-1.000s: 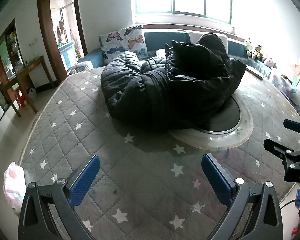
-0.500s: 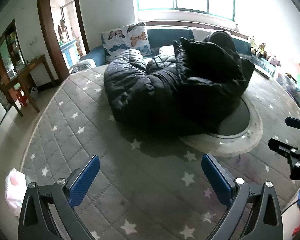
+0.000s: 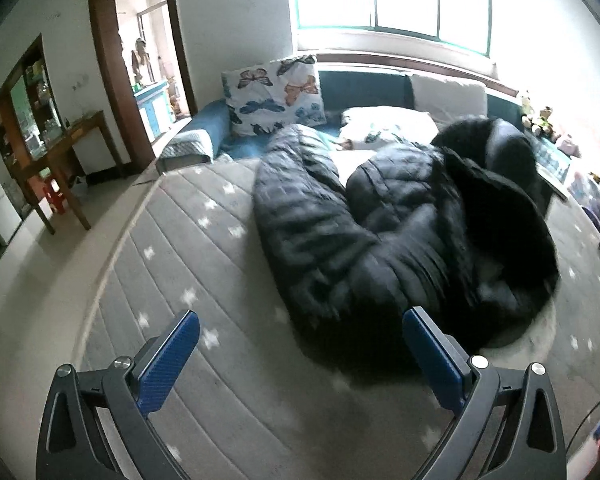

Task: Fold large clothes
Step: 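Grasp the black jacket with the right gripper while the left gripper grasps it too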

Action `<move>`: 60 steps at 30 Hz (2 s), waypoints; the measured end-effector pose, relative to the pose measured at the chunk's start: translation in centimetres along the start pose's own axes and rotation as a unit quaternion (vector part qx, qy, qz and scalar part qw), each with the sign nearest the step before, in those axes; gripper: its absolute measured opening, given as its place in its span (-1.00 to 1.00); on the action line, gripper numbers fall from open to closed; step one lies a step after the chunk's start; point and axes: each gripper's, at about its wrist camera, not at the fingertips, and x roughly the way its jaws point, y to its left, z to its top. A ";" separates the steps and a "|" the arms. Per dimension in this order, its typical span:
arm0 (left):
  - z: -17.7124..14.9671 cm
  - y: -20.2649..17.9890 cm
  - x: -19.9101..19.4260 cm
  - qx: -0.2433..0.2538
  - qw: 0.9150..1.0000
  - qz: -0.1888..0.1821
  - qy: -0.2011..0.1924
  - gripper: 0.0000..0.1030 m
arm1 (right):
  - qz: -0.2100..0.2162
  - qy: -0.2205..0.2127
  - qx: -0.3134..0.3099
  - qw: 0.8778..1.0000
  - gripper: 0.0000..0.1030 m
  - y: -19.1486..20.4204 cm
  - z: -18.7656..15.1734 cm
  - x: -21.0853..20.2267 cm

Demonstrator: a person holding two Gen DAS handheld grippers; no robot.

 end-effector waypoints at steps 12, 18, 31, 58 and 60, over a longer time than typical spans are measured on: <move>7.6 0.9 7.8 -0.012 0.997 -0.032 0.068 1.00 | -0.026 0.021 0.107 0.994 0.91 -4.6 10.5 8.6; 7.9 1.2 12.6 -0.041 0.992 -0.021 0.114 1.00 | 0.011 0.110 0.158 0.981 0.59 -7.0 10.3 13.6; 2.9 1.4 10.8 -0.045 0.990 -0.081 0.111 1.00 | -0.004 0.083 0.114 0.990 -0.44 -8.0 3.6 3.7; -4.3 -1.0 14.1 -0.116 0.957 -0.163 0.211 0.52 | -0.103 0.071 -0.001 0.992 0.31 -4.6 -1.8 3.1; -4.1 -1.5 13.3 -0.093 0.963 -0.160 0.196 0.19 | -0.116 0.089 -0.015 0.989 0.31 -4.2 -1.6 5.5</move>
